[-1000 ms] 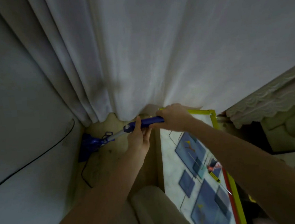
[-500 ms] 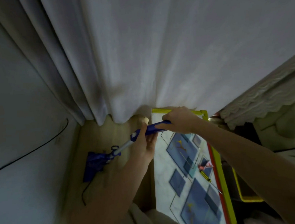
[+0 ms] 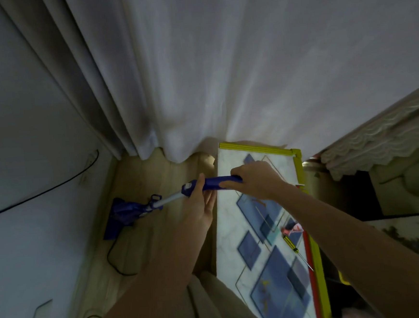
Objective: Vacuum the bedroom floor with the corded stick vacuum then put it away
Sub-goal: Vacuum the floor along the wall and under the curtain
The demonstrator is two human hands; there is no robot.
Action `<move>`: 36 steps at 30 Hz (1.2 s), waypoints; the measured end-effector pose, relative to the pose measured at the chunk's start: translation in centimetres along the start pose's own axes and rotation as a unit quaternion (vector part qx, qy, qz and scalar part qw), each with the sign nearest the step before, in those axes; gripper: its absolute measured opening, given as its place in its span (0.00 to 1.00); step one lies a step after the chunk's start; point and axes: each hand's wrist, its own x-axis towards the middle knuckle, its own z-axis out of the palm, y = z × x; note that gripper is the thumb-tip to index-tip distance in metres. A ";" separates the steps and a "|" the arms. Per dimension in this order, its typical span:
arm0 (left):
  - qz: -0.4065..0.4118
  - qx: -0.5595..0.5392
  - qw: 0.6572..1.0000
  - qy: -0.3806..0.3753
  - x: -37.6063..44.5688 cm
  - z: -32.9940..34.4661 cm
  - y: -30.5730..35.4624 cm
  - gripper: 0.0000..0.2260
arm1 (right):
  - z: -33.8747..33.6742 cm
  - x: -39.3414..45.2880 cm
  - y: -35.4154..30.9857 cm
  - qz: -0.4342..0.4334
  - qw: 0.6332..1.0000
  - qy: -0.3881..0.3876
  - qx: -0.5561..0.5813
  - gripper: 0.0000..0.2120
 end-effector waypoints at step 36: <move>-0.003 -0.057 0.998 0.005 -0.7 -1.8 2.2 0.09 | 0.3 0.9 -3.0 -0.019 1.000 -0.009 0.018 0.29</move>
